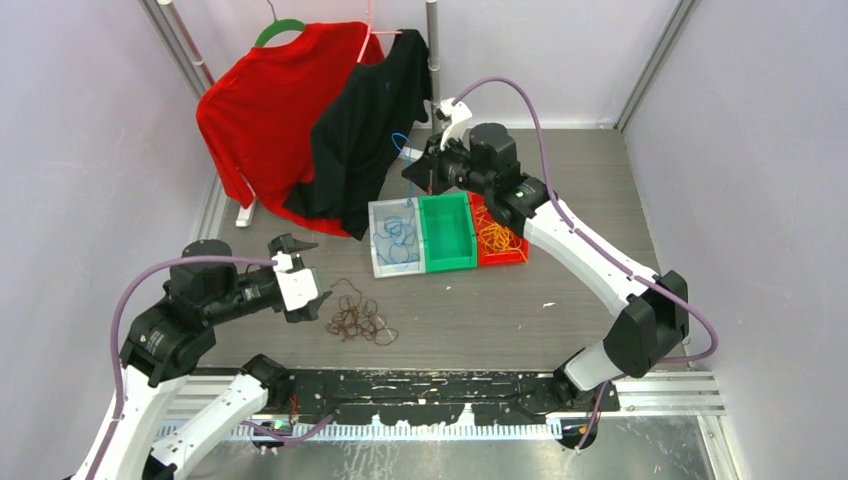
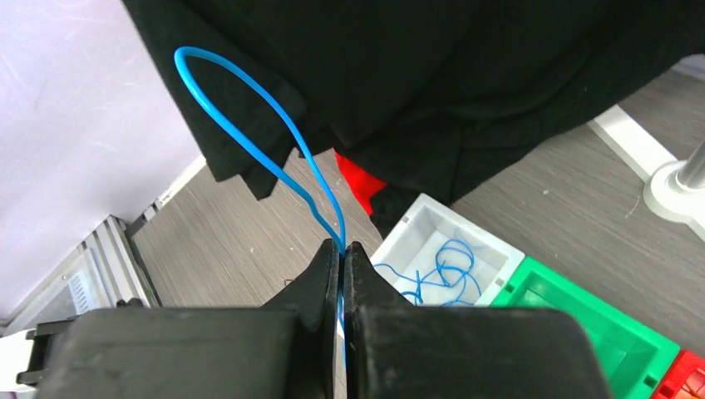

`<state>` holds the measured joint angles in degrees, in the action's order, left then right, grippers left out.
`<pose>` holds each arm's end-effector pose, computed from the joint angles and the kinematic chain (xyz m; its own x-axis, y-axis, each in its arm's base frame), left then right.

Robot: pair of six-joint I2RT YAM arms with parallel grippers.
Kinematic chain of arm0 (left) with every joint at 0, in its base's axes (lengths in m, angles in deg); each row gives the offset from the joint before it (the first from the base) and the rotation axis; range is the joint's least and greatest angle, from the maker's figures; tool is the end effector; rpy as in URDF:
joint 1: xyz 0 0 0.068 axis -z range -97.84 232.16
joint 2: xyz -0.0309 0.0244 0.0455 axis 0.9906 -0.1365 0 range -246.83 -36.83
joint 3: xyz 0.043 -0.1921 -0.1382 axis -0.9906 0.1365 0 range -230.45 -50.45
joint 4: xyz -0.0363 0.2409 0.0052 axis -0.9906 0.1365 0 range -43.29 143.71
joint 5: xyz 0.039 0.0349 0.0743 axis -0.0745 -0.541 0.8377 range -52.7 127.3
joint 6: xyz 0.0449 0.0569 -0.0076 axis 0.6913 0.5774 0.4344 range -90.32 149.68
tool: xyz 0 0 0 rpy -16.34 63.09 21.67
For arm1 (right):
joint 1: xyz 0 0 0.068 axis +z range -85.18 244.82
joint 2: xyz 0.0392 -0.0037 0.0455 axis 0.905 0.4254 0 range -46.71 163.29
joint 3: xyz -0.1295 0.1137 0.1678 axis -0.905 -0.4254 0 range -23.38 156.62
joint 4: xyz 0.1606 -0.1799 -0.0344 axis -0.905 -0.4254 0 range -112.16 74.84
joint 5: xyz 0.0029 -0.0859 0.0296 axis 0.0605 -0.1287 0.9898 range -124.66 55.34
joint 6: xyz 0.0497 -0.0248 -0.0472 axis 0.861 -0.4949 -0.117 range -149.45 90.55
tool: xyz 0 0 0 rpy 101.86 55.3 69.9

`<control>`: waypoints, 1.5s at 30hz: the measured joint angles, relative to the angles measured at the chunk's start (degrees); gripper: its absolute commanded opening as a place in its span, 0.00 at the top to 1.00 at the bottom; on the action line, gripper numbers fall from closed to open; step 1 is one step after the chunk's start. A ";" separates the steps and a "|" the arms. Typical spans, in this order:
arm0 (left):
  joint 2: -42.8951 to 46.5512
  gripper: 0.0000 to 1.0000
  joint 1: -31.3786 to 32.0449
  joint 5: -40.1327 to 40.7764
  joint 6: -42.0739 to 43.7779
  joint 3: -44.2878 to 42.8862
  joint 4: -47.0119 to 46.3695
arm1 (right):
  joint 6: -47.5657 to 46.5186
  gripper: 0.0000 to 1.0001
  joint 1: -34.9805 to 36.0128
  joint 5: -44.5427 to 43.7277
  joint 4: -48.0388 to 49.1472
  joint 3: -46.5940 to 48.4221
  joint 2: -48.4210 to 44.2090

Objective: Untangle the cables

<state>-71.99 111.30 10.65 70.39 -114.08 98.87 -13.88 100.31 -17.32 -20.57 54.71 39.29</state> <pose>0.0906 -0.0815 0.3552 0.2519 0.5270 -0.8117 0.8307 0.3125 0.4607 0.2861 0.2261 0.3413 -0.3929 0.0346 -0.9189 -0.7108 0.6225 0.3274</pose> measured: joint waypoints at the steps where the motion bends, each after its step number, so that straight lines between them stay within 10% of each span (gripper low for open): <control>1: 0.33 0.18 0.00 0.15 0.00 0.00 0.02 | -0.24 0.99 -0.02 0.04 0.07 0.98 -0.42; 45: 0.96 0.15 0.00 2.69 0.07 -1.55 2.34 | -5.07 0.99 7.89 -16.04 -5.79 4.44 23.08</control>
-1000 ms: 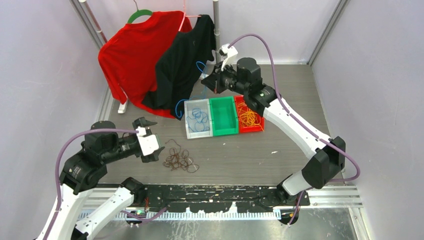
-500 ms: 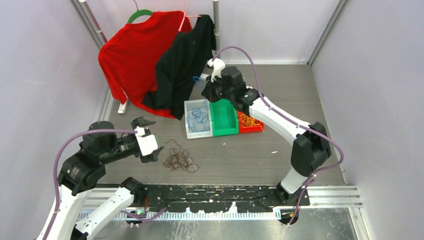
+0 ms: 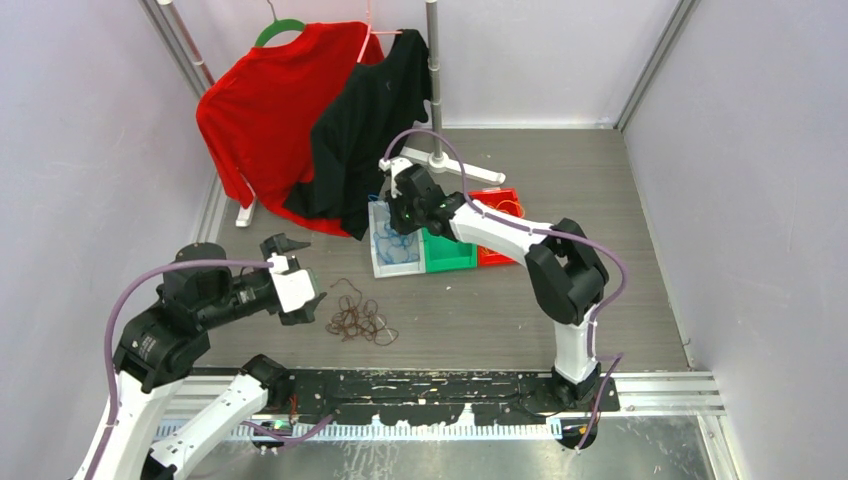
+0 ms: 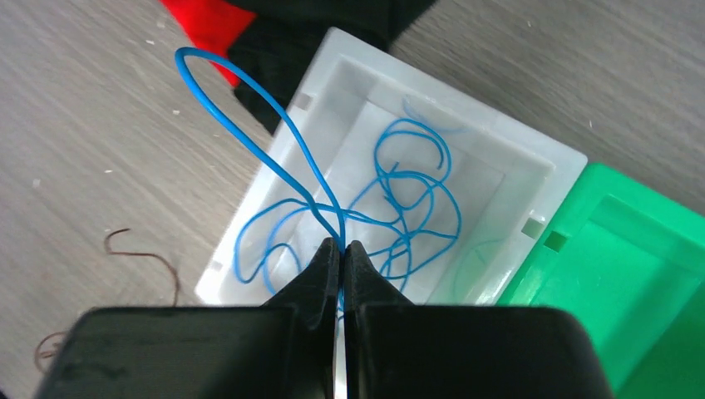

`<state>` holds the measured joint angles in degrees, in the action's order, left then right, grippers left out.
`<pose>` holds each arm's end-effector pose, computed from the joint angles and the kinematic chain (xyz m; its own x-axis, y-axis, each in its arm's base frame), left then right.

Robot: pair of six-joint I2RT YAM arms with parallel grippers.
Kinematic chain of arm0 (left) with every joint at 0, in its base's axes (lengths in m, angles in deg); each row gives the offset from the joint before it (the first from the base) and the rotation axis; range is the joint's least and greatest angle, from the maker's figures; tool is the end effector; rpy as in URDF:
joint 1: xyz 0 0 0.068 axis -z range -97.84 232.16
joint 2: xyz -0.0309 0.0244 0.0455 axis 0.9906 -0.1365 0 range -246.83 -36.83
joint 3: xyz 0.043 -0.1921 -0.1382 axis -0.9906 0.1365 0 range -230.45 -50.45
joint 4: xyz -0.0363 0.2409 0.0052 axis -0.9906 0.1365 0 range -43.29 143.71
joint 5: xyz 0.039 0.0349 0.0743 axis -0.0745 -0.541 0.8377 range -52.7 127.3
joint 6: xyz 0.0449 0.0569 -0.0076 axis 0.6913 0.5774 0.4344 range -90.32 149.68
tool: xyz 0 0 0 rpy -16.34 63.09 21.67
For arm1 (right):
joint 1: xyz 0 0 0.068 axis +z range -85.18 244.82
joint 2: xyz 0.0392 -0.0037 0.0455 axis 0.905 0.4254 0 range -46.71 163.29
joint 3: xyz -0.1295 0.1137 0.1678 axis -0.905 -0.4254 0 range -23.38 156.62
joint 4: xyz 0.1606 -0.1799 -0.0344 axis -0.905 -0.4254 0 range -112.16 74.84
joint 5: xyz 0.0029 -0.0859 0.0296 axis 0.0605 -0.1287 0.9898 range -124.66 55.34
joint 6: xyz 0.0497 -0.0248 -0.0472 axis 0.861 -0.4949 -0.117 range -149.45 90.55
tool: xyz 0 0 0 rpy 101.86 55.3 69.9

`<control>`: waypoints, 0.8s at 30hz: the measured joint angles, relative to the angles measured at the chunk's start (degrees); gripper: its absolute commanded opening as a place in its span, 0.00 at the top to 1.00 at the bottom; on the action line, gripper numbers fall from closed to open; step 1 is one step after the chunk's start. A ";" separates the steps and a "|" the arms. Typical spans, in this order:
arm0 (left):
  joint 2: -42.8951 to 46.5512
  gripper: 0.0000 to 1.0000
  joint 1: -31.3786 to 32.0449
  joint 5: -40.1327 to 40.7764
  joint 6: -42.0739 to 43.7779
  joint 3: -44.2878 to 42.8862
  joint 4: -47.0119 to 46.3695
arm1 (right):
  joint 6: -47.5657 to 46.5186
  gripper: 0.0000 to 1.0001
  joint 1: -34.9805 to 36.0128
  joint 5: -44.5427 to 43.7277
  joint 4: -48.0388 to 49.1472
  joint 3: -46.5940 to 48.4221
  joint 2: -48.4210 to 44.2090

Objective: Untangle the cables

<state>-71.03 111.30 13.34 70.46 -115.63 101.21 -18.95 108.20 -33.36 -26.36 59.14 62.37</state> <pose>0.0847 -0.0753 0.3591 0.2392 0.5500 -0.8002 0.8109 0.3402 0.4762 0.3121 0.2967 0.2015 -0.5652 -0.2833 -0.7748 -0.6067 0.7791 0.1577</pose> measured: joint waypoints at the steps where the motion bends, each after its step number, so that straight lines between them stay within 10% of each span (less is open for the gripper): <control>1: 0.02 0.15 0.00 0.00 0.04 -0.04 0.09 | 0.57 0.99 0.00 -0.61 -0.63 0.44 1.18; 11: 0.37 0.14 0.00 0.17 0.07 -0.07 0.26 | 1.68 0.98 0.70 -4.07 -4.81 3.08 7.93; 24: 0.31 0.14 0.00 0.42 -0.02 -0.37 0.28 | 1.38 0.40 2.93 -7.48 -9.05 7.19 10.71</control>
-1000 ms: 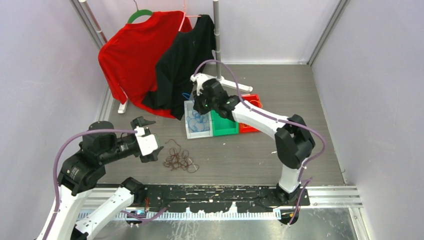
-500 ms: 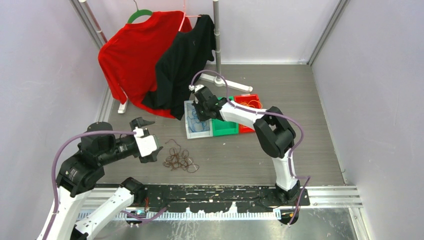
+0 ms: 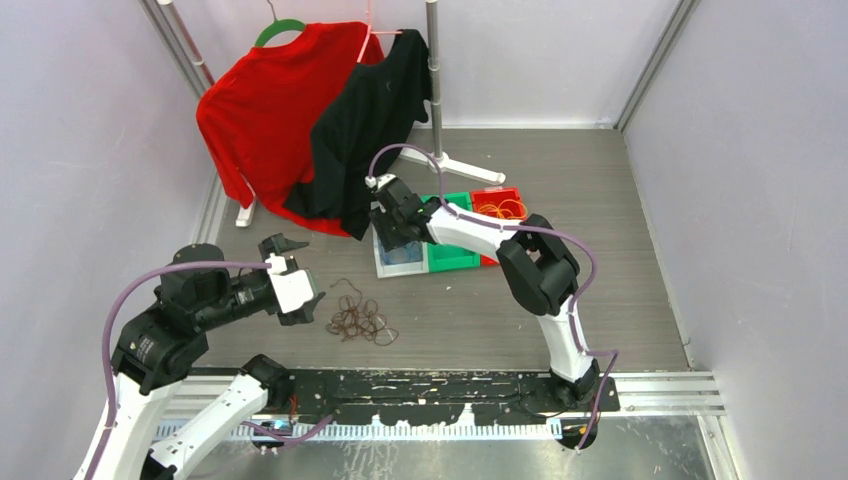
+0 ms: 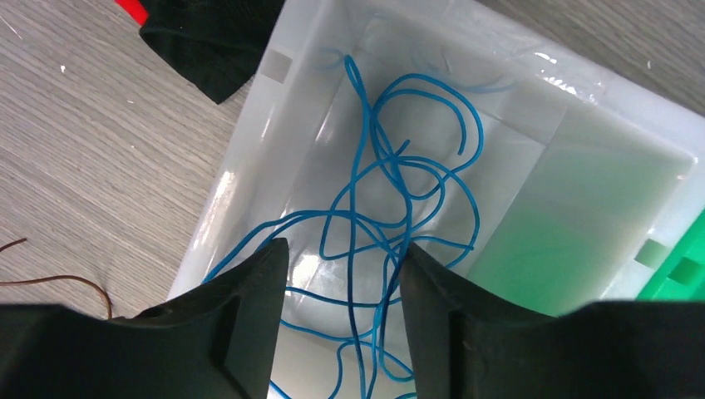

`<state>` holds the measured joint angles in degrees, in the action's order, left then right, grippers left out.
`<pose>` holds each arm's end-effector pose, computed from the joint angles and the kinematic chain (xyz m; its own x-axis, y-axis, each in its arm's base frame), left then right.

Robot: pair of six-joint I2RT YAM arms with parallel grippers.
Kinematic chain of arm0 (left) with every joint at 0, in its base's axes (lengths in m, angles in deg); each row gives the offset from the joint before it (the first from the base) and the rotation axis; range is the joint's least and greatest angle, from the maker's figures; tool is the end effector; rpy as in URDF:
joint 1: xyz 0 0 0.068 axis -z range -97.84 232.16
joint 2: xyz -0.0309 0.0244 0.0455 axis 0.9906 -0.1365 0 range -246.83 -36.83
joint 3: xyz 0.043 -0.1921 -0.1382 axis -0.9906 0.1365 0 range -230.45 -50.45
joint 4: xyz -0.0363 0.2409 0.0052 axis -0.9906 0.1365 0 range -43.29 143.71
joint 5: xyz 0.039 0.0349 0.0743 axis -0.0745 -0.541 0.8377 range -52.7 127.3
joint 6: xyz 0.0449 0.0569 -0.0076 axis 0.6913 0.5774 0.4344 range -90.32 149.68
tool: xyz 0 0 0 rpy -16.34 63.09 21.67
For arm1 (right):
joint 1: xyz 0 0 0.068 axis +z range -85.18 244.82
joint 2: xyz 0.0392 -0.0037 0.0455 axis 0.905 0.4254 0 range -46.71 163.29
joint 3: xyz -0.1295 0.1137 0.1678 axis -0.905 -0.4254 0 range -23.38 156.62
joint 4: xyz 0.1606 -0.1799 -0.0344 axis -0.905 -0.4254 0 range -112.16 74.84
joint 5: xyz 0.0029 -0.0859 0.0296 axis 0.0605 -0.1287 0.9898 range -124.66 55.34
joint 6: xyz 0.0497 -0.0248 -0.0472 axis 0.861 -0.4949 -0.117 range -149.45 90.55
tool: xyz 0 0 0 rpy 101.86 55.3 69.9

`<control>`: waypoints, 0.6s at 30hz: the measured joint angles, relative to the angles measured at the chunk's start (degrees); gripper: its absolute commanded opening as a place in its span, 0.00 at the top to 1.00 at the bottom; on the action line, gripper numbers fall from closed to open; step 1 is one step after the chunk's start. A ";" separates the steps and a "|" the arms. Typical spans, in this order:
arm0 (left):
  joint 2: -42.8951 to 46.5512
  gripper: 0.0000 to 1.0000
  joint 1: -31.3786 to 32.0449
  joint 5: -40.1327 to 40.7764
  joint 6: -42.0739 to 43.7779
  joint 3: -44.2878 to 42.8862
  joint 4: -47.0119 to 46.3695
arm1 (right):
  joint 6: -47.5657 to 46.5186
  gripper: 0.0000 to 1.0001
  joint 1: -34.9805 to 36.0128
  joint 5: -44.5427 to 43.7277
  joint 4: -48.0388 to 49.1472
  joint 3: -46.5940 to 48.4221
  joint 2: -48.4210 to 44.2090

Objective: Untangle the cables

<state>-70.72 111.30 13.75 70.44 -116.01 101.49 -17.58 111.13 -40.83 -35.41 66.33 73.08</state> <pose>0.0830 -0.0739 0.3608 0.2414 0.5506 -0.7991 0.8050 0.3461 0.4818 0.3127 0.3177 0.1489 -0.6585 -0.3932 -0.6417 -0.5476 0.8352 0.0503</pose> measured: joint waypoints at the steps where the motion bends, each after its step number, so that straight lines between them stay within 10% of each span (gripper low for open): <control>1: 0.00 0.14 0.00 0.00 0.00 0.00 0.00 | -0.17 0.37 0.07 -0.24 0.00 0.15 -0.07; 4: 0.00 0.13 0.00 0.00 0.00 0.00 0.00 | -0.85 0.00 0.15 -0.94 -0.17 0.26 -0.66; 18: -1.88 0.05 0.00 1.62 -1.81 0.24 0.39 | 1.14 0.00 -0.11 -3.08 0.85 0.04 -16.92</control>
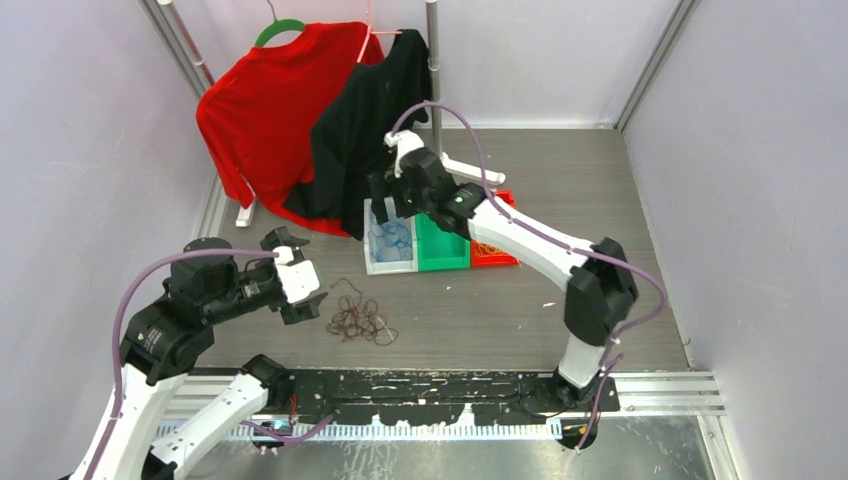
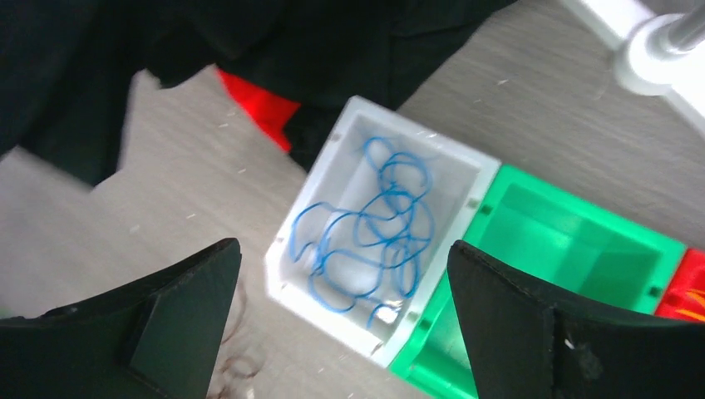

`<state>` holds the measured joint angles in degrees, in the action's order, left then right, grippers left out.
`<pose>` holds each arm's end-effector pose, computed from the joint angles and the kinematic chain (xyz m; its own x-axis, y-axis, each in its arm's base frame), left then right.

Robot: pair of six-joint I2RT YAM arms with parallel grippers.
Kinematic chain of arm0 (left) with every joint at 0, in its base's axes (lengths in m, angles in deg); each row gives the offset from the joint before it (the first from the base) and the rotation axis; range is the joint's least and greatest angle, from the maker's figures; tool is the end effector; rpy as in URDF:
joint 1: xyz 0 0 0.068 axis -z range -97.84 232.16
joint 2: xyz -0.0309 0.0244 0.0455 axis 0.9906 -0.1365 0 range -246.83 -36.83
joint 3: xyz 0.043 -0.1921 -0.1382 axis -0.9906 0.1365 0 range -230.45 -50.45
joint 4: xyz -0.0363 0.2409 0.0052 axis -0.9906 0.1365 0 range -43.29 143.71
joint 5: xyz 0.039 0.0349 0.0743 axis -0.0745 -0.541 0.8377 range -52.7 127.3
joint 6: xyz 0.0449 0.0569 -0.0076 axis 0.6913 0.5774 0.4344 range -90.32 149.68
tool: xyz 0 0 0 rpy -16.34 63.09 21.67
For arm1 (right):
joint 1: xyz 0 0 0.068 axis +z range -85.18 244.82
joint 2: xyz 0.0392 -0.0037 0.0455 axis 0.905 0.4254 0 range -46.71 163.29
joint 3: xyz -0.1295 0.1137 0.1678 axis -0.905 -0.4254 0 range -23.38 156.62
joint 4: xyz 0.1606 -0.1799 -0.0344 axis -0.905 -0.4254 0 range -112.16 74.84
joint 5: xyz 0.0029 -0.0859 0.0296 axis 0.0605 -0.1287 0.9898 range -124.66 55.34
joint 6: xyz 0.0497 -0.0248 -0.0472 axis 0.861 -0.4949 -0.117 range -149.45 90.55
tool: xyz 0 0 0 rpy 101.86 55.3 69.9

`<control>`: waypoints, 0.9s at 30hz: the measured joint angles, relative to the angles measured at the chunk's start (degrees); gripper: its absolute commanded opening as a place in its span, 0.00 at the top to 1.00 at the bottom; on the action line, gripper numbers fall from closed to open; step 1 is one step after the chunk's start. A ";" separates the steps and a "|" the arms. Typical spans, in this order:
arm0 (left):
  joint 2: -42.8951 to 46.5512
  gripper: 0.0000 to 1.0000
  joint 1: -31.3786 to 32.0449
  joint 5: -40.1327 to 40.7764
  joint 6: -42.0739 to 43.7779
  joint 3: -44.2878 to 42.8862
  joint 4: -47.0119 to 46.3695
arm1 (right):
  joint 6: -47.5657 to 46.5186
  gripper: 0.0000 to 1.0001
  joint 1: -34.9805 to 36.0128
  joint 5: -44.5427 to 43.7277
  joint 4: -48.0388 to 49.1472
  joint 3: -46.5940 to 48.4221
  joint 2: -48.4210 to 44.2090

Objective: Untangle the cables

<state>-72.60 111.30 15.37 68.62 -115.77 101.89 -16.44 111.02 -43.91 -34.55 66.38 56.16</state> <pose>0.0914 -0.0768 0.3555 0.1750 0.5700 -0.8028 0.8175 0.3703 0.4411 0.2963 0.2947 0.2735 -0.5017 -0.2020 -0.8411 -0.5188 0.8483 0.1057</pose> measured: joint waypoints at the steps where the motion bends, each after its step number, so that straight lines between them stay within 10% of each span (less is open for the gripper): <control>1: 0.00 0.04 0.00 0.11 -0.22 0.04 0.02 | 1.03 0.00 -0.48 2.03 2.08 -2.56 -2.23; 9: -0.13 0.01 0.00 1.44 -4.09 1.40 -0.26 | 7.17 0.00 -4.24 12.13 14.58 -19.91 -15.76; 14: -1.01 0.01 0.00 3.13 -6.21 4.22 -1.90 | 6.05 0.42 1.77 11.43 14.60 -22.53 -16.22; 27: -4.48 0.01 -1.42 4.79 -6.73 9.60 -2.10 | 10.67 0.33 14.99 16.59 13.07 -38.53 -16.22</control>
<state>-77.08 109.88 20.16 61.89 -106.17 99.79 -5.77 126.01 -27.33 -21.48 27.84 39.94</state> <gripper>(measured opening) 0.994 0.672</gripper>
